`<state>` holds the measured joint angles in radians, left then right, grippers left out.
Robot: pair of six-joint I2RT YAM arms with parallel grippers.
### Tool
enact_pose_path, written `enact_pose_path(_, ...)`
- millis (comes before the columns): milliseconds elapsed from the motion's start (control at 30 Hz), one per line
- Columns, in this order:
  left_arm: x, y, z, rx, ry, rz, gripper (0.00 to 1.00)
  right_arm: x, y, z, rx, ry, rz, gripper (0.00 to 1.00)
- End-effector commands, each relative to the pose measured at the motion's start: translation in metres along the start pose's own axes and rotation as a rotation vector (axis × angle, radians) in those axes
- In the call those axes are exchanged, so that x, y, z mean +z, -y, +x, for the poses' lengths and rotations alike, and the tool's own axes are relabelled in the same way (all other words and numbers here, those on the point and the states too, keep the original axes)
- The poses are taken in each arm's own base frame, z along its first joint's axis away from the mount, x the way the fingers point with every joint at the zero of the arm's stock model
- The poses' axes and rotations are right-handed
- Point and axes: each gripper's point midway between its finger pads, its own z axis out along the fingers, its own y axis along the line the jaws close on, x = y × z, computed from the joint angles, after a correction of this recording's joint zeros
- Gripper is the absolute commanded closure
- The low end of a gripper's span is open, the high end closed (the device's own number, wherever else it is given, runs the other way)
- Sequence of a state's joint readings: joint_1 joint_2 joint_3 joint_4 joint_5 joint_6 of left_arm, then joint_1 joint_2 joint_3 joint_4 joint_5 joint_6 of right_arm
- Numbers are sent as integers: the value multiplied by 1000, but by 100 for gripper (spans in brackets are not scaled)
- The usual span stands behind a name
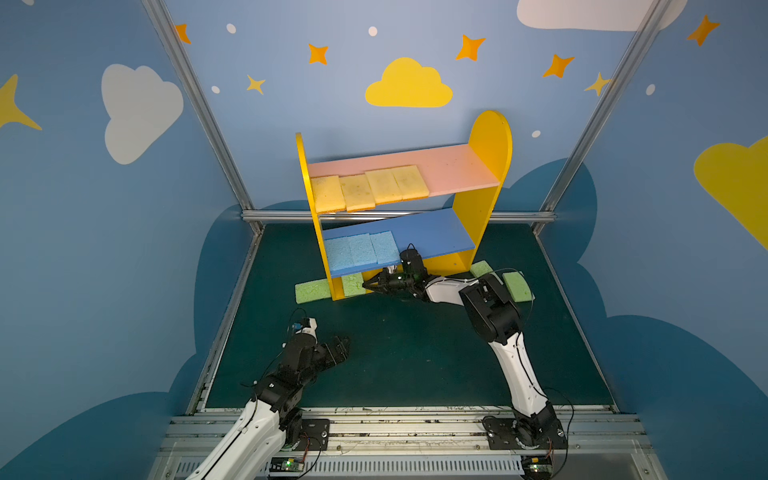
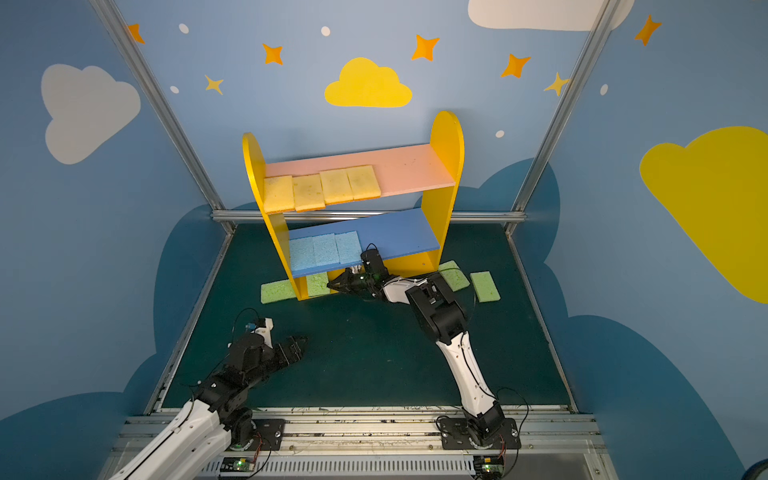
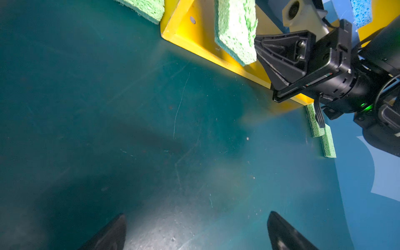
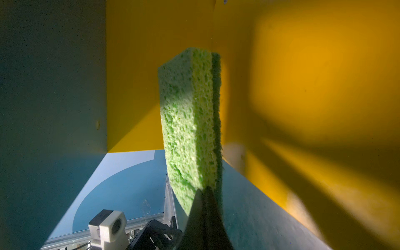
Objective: Place and organize the cleaning sponges onto the shelf
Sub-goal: 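Carry the green sponge to the yellow shelf leg with the right gripper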
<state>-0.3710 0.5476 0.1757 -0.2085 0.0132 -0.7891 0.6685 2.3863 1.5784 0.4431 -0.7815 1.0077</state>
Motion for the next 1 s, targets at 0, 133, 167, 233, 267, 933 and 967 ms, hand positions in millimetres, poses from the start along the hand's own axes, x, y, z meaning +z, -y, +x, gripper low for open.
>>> enact_pose_path(0,-2,-1,2,8,-15,-3,0,10,1,1,-24,-11,-3,100)
enact_pose_path(133,-4,1,0,14,-9,-5,0,20,1,5,-33,-45,5,100)
enact_pose_path(167,-5,1,-1,14,-7,-5,0,22,1,6,-36,-51,10,100)
enact_pose_path(233,-6,2,-2,16,-6,-7,0,24,1,6,-45,-55,17,100)
enact_pose_path(267,-6,2,-2,16,-6,-6,0,26,1,6,-50,-56,19,100)
enact_pose_path(933,-14,15,-16,12,9,-3,0,24,12,0,-55,-48,57,63)
enact_pose_path(967,-14,16,-17,14,10,-3,0,22,12,0,-57,-46,55,62)
